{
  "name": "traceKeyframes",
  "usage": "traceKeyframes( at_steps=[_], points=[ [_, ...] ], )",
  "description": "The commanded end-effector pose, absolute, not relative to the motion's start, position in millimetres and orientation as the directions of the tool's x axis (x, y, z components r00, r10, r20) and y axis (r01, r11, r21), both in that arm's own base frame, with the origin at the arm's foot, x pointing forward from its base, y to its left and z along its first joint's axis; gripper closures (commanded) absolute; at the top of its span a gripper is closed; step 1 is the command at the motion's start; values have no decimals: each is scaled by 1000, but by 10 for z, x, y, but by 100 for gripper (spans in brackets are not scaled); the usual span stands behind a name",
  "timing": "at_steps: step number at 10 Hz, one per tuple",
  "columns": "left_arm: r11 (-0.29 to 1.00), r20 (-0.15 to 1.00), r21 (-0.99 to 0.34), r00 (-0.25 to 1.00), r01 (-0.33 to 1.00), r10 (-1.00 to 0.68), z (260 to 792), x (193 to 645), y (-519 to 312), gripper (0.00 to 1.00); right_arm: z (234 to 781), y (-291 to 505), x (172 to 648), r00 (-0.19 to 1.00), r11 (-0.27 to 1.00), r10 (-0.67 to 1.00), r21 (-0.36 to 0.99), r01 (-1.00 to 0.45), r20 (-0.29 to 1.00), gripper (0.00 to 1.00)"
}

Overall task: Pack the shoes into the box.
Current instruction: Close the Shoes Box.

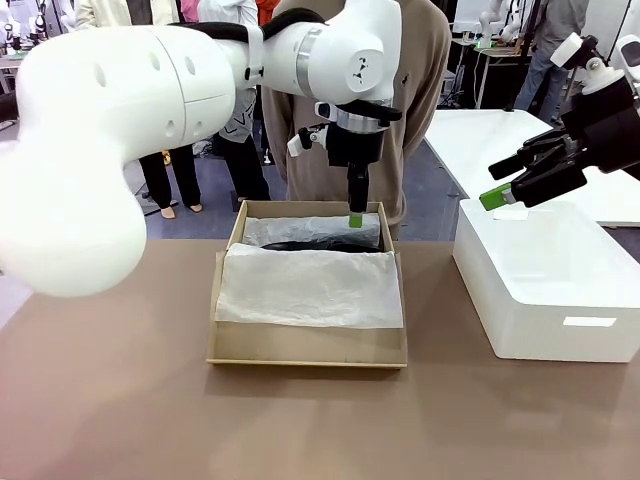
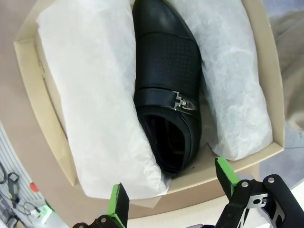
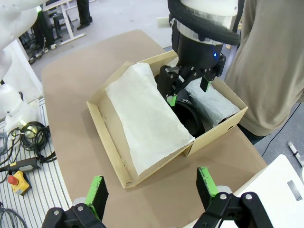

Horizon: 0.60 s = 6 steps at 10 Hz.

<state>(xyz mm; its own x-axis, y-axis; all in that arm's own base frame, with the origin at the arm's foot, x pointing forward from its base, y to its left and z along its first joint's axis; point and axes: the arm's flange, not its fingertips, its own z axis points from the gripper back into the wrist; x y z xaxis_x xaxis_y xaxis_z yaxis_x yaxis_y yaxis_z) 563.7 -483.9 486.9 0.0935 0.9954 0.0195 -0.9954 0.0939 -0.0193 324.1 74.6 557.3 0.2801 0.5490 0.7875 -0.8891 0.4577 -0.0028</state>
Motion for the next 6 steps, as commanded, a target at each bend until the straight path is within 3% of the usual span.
traceKeyframes(
  at_steps=[1, 6],
  points=[
    [93, 39, -30, 92, -995, 995, 4868, 5612, -4851, 0, 5566, 741, 3279, 254, 435, 541, -8, -901, 802, 0],
    [93, 39, -30, 92, -995, 995, 4868, 5612, -4851, 0, 5566, 741, 3279, 254, 435, 541, -8, -901, 802, 0]
  ],
)
